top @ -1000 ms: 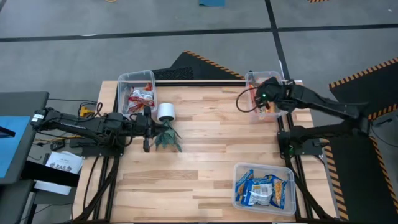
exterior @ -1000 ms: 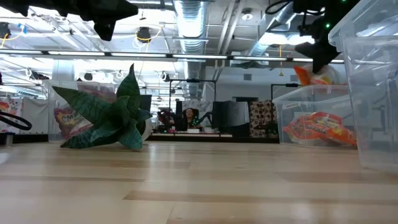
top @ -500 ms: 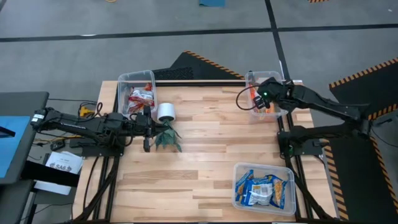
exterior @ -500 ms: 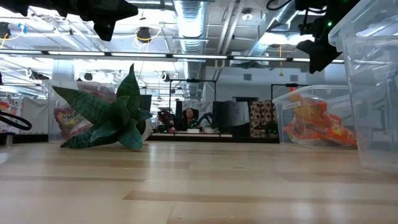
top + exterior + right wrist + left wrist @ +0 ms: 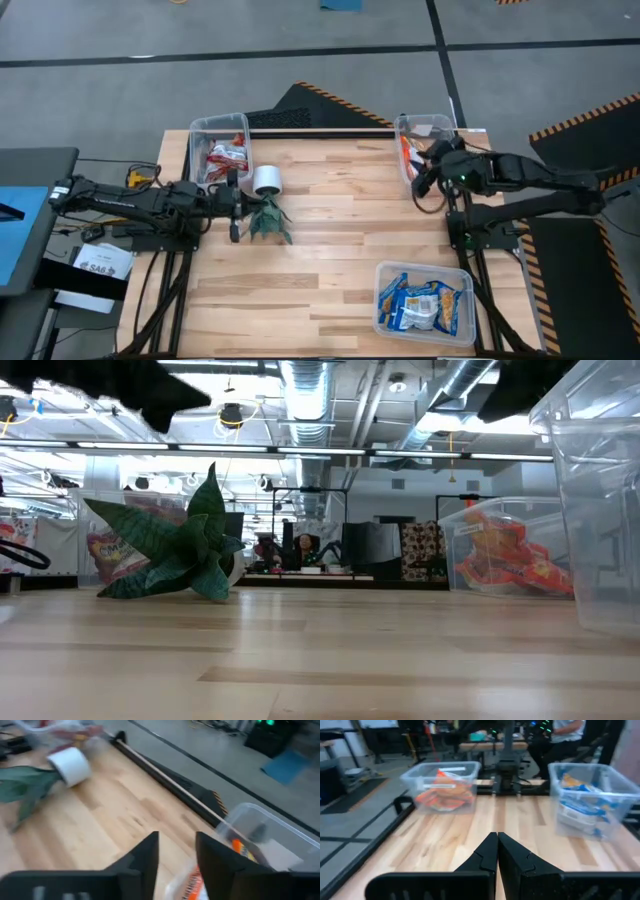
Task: Sort Maruchan noodles
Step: Return to Home Position
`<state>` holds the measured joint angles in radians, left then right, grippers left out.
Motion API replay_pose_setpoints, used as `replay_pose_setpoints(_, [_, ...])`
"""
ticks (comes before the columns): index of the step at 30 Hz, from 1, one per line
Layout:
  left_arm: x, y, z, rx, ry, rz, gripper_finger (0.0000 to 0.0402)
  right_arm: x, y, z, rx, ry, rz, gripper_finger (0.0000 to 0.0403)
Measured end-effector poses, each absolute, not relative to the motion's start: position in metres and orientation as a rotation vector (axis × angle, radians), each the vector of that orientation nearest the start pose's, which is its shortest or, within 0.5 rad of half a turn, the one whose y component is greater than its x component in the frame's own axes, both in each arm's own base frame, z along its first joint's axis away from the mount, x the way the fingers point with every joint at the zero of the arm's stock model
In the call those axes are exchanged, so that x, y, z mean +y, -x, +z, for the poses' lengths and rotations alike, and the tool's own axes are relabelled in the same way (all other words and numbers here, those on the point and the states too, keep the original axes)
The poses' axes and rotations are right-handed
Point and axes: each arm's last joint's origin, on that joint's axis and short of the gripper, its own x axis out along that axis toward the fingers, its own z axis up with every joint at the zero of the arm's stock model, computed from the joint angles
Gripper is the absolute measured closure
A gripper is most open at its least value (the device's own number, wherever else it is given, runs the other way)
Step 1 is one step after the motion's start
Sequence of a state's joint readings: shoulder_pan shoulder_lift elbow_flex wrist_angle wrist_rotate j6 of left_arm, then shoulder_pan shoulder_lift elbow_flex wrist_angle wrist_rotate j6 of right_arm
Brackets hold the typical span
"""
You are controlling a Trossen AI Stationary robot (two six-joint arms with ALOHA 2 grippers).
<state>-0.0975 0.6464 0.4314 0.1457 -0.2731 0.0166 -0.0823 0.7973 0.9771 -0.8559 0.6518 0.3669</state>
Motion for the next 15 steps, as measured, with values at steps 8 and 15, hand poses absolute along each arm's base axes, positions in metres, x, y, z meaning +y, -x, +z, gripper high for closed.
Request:
replay_pose_setpoints(8, [0.007, -0.122, 0.23, -0.01, -0.003, 0.227, 0.0401, -0.012, -0.142, 0.339, 0.507, -0.102, -0.715, 0.0373])
replay_pose_setpoints(15, [0.01, -0.105, 0.205, -0.077, -0.032, 0.141, 0.0401, -0.012, -0.144, 0.338, 0.515, -0.099, -0.715, 0.0377])
